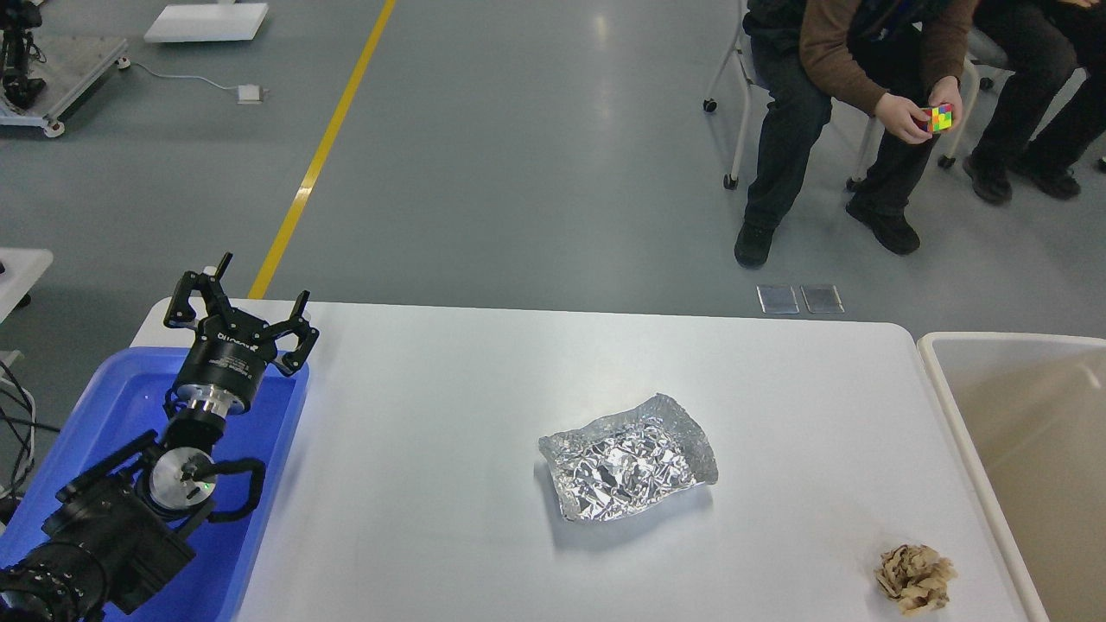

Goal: Tidy desktop
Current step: 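Open the right gripper to drop the cup into the white bin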

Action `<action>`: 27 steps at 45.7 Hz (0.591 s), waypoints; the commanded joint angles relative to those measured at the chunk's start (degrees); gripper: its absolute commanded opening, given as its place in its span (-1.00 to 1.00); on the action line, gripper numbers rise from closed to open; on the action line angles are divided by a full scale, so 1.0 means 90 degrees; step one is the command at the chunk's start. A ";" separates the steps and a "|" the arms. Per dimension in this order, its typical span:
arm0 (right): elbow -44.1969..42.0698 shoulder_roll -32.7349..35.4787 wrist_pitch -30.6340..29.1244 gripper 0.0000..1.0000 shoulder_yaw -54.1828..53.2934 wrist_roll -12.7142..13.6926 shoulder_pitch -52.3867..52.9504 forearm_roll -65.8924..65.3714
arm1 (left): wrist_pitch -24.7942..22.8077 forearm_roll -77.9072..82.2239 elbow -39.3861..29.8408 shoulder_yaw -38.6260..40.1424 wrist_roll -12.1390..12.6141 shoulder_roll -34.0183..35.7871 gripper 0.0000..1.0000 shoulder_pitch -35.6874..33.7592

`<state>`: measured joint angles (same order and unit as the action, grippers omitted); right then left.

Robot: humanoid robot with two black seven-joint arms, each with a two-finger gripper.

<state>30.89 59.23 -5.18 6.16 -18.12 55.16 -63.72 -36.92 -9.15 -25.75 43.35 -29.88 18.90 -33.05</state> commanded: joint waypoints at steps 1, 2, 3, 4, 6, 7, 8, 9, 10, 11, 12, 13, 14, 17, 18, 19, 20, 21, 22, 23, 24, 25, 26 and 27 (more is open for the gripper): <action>-0.0464 -0.0409 0.0341 -1.00 0.0039 0.0051 -0.1041 0.1873 | 0.0010 -0.0008 0.0000 -0.0002 0.0000 0.0000 1.00 0.0000; -0.0493 -0.0477 0.0341 -1.00 0.0039 0.0051 -0.1109 0.2078 | 0.0010 -0.0008 0.0000 -0.0002 0.0000 0.0000 1.00 0.0000; -0.0542 -0.0536 0.0341 -1.00 0.0039 0.0051 -0.1158 0.2264 | 0.0010 -0.0008 0.0000 -0.0002 0.0000 0.0000 1.00 0.0000; -0.0590 -0.0623 0.0341 -1.00 0.0039 0.0041 -0.1207 0.2450 | 0.0010 0.0001 0.0000 -0.0002 0.0000 0.0000 1.00 0.0000; -0.0678 -0.0809 0.0341 -1.00 0.0019 0.0041 -0.1295 0.2840 | 0.0010 -0.0008 0.0000 -0.0002 0.0000 0.0000 1.00 0.0000; -0.0708 -0.0887 0.0341 -1.00 -0.0020 0.0051 -0.1334 0.3026 | 0.0010 -0.0008 0.0000 -0.0002 0.0000 0.0000 1.00 0.0000; -0.0737 -0.0975 0.0341 -1.00 -0.0078 0.0041 -0.1383 0.3231 | 0.0010 -0.0008 0.0000 -0.0002 0.0000 0.0000 1.00 0.0000; -0.0757 -0.1053 0.0341 -1.00 -0.0146 0.0051 -0.1451 0.3417 | 0.0010 -0.0008 0.0000 -0.0002 0.0000 0.0000 1.00 0.0000; -0.0786 -0.1121 0.0341 -1.00 -0.0215 0.0051 -0.1519 0.3583 | 0.0010 -0.0008 0.0000 -0.0002 0.0000 0.0000 1.00 0.0000; -0.0815 -0.1180 0.0351 -1.00 -0.0293 0.0080 -0.1597 0.3729 | 0.0010 -0.0008 0.0000 -0.0002 0.0000 0.0000 1.00 0.0000; -0.0844 -0.1258 0.0351 -1.00 -0.0390 0.0099 -0.1666 0.3818 | 0.0010 -0.0008 0.0000 -0.0002 0.0000 0.0000 1.00 -0.0010; -0.0864 -0.1336 0.0351 -1.00 -0.0488 0.0138 -0.1734 0.3877 | 0.0010 -0.0008 0.0000 -0.0002 0.0000 0.0000 1.00 -0.0010; -0.0913 -0.1443 0.0351 -1.00 -0.0634 0.0197 -0.1831 0.3935 | 0.0010 -0.0008 0.0000 -0.0002 0.0000 0.0000 1.00 -0.0010; -0.1049 -0.1658 0.0351 -1.00 -0.0937 0.0285 -0.2027 0.3975 | 0.0020 -0.0008 0.0000 -0.0002 0.0000 0.0000 1.00 -0.0010; -0.1108 -0.1736 0.0351 -1.00 -0.1035 0.0285 -0.2095 0.3975 | 0.0020 -0.0008 0.0000 -0.0002 0.0000 0.0000 1.00 -0.0010; -0.1176 -0.1805 0.0360 -1.00 -0.1152 0.0295 -0.2173 0.3975 | 0.0020 -0.0008 0.0000 -0.0012 0.0000 0.0000 1.00 -0.0010; -0.1244 -0.1883 0.0361 -1.00 -0.1259 0.0295 -0.2242 0.3975 | 0.0020 -0.0008 0.0000 -0.0012 0.0000 0.0000 1.00 -0.0010; -0.1313 -0.1951 0.0361 -1.00 -0.1395 0.0305 -0.2301 0.3985 | 0.0020 -0.0008 0.0000 -0.0012 0.0000 0.0000 1.00 -0.0010; -0.1391 -0.2020 0.0351 -1.00 -0.1513 0.0314 -0.2340 0.3985 | 0.0020 -0.0008 0.0000 -0.0002 0.0000 0.0000 1.00 -0.0010; -0.1450 -0.2069 0.0360 -1.00 -0.1640 0.0324 -0.2379 0.3985 | 0.0020 -0.0008 0.0000 -0.0012 0.0000 0.0000 1.00 -0.0010; -0.1499 -0.2118 0.0361 -1.00 -0.1747 0.0334 -0.2408 0.3985 | 0.0020 -0.0008 0.0000 -0.0012 0.0000 0.0000 1.00 -0.0010; -0.1528 -0.2157 0.0361 -1.00 -0.1864 0.0334 -0.2438 0.3985 | 0.0020 -0.0008 0.0000 -0.0012 0.0000 0.0000 1.00 -0.0010; -0.1548 -0.2186 0.0351 -1.00 -0.1953 0.0344 -0.2467 0.3985 | 0.0020 -0.0008 0.0000 -0.0012 0.0000 0.0000 1.00 -0.0010; -0.1567 -0.2206 0.0360 -1.00 -0.2041 0.0344 -0.2496 0.3995 | 0.0020 -0.0008 0.0000 -0.0012 0.0000 0.0000 1.00 -0.0010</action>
<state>21.10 44.95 -2.20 -3.02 -16.04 37.80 -31.70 -36.77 -9.23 -25.75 43.30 -29.88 18.90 -33.12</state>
